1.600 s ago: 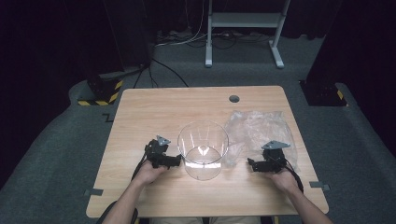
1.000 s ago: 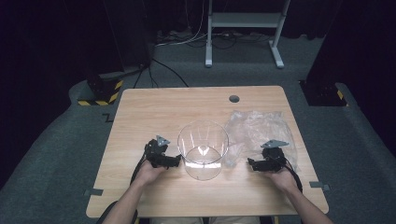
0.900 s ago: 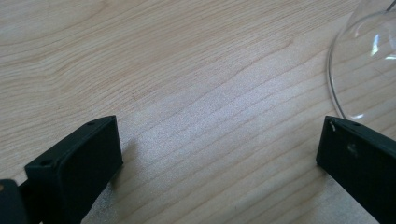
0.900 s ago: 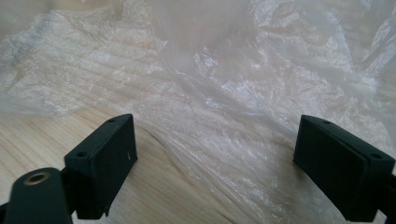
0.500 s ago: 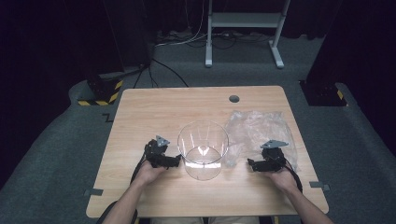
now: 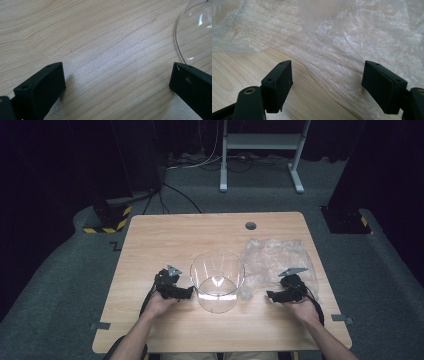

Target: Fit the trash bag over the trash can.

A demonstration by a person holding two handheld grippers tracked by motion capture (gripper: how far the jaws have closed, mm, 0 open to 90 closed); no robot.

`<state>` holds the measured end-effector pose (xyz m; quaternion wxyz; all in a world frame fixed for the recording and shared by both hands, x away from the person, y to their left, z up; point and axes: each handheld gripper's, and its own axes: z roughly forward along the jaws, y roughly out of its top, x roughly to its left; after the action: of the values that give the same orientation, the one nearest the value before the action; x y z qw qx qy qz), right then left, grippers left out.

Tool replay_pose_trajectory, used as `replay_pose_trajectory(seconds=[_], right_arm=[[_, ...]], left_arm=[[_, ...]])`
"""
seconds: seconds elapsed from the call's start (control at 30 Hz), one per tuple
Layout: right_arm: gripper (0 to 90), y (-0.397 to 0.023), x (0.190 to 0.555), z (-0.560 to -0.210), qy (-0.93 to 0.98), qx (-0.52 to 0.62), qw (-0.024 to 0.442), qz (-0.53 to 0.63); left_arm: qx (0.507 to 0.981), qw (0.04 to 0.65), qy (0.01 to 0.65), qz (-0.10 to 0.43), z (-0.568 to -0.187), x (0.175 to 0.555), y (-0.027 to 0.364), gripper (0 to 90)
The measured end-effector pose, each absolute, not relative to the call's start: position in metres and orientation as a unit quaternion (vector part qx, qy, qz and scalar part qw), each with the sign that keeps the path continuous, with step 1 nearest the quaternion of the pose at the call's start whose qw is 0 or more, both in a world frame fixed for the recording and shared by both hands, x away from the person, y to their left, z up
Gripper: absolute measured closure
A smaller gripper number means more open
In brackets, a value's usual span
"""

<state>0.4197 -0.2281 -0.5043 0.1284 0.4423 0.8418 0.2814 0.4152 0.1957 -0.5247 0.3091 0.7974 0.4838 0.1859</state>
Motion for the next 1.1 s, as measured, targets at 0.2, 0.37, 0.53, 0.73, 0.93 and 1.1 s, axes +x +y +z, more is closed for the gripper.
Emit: replay_pose_trajectory(seconds=[0.2,0.37,0.53,0.73,0.93,1.1], right_arm=[[26.0,-0.232,0.421,-0.497,0.831,0.449,0.133,0.302],[26.2,-0.234,0.425,-0.492,0.823,0.455,0.14,0.311],[26.3,-0.236,0.429,-0.49,0.815,0.461,0.145,0.318],[27.1,-0.237,0.436,-0.491,0.81,0.47,0.142,0.32],[27.4,-0.235,0.442,-0.488,0.802,0.477,0.144,0.329],[26.4,-0.231,0.449,-0.489,0.798,0.483,0.138,0.334]], left_arm=[[0.807,0.279,0.491,0.171,-0.518,0.42,0.197,2.6],[0.814,0.267,0.489,0.163,-0.516,0.423,0.196,2.7],[0.815,0.266,0.489,0.16,-0.516,0.424,0.196,2.6],[0.812,0.27,0.491,0.166,-0.517,0.425,0.197,1.0],[0.815,0.273,0.484,0.166,-0.517,0.426,0.195,1.8],[0.819,0.238,0.499,0.153,-0.511,0.433,0.193,3.3]])
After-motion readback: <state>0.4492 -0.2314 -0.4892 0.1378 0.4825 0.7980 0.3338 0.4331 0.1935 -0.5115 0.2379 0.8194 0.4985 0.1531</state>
